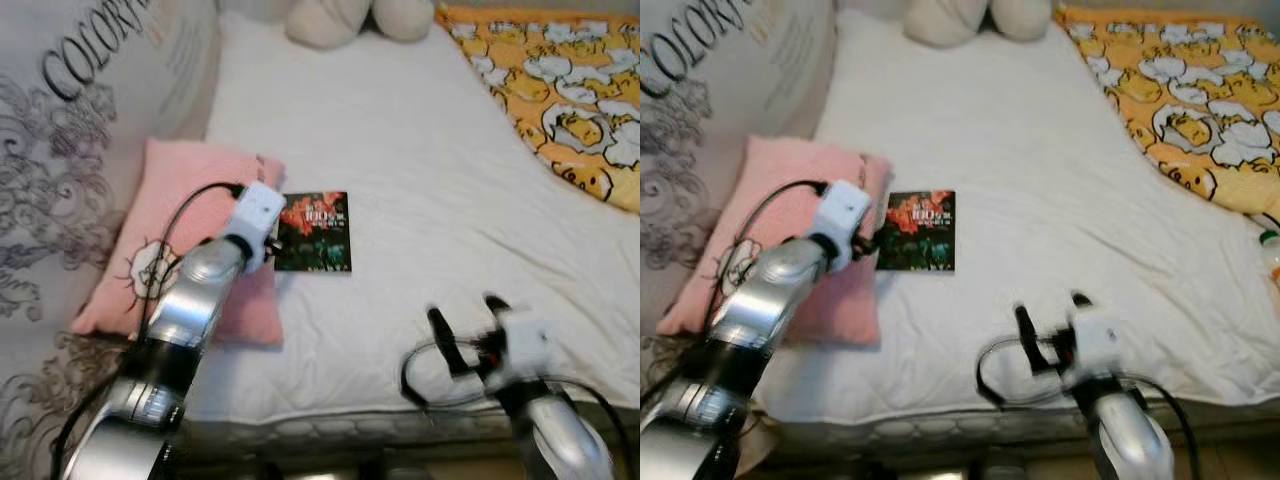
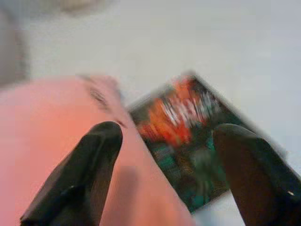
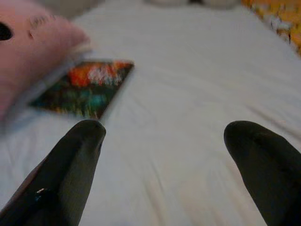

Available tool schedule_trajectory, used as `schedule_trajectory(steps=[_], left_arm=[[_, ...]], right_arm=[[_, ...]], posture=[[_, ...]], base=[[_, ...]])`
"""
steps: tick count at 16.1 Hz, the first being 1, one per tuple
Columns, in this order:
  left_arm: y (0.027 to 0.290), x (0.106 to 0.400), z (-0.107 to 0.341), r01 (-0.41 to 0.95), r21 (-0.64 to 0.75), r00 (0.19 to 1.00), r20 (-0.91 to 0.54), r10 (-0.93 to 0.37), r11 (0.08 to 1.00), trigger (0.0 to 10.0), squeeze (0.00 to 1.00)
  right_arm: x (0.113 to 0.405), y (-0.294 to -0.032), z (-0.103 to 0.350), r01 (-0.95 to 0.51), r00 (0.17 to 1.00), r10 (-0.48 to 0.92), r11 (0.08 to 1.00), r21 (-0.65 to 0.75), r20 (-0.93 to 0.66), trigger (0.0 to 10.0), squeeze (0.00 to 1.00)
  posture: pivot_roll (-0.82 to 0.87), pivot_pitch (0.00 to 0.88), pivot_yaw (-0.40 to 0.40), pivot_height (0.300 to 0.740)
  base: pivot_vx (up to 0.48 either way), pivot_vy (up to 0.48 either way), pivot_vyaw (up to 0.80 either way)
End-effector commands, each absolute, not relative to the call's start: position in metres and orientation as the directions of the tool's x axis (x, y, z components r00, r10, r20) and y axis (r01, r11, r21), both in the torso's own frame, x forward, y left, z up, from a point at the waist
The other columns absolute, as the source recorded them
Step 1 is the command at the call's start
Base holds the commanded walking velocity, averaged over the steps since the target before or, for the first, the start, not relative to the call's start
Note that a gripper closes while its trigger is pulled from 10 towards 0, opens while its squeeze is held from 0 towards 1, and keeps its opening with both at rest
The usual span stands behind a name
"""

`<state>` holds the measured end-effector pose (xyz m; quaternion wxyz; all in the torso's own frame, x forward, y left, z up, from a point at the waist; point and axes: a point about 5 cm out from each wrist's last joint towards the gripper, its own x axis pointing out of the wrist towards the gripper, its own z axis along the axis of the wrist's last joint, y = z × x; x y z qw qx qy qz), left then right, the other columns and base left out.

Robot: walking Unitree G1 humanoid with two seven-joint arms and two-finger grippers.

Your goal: Clean up the room

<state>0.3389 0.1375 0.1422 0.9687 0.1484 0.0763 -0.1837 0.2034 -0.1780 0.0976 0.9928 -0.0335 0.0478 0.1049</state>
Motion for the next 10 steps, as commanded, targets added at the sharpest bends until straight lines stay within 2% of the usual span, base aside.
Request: schedule_trajectory(steps=[1, 3, 4, 7, 10], left_arm=[[0.141, 0.333, 0.166, 0.313, 0.21, 0.95, -0.054, -0.308, 0.926, 10.0, 0.0], [0.148, 0.309, 0.186, 0.224, 0.146, 0.957, 0.156, -0.246, 0.964, 10.0, 0.0], [0.151, 0.299, 0.185, 0.196, 0.113, 0.958, 0.189, -0.215, 0.974, 10.0, 0.0], [0.157, 0.272, 0.161, 0.161, 0.111, 0.968, 0.174, -0.179, 0.981, 10.0, 0.0], [0.161, 0.247, 0.115, 0.172, 0.112, 0.984, 0.029, -0.176, 0.979, 10.0, 0.0]], right_arm=[[0.21, -0.177, 0.102, -0.201, 0.978, 0.197, 0.978, -0.063, -0.062, 10.0, 0.0], [0.228, -0.175, 0.112, -0.161, 0.986, 0.162, 0.986, -0.045, 0.025, 10.0, 0.0], [0.232, -0.174, 0.113, -0.152, 0.987, 0.154, 0.988, -0.037, 0.048, 10.0, 0.0], [0.241, -0.171, 0.109, -0.138, 0.988, 0.138, 0.99, -0.005, 0.07, 10.0, 0.0], [0.243, -0.177, 0.094, -0.051, 0.998, 0.047, 0.993, 0.105, 0.047, 10.0, 0.0]], posture=[[-0.14, 0.0, 0.033, 0.736], [-0.08, 0.0, 0.032, 0.736], [-0.06, 0.0, 0.032, 0.736], [-0.03, 0.0, 0.019, 0.736], [-0.01, 0.0, 0.011, 0.736]], base=[[0.0, 0.0, 0.0], [0.0, 0.0, 0.0], [0.0, 0.0, 0.0], [0.0, 0.0, 0.0], [0.0, 0.0, 0.0]])
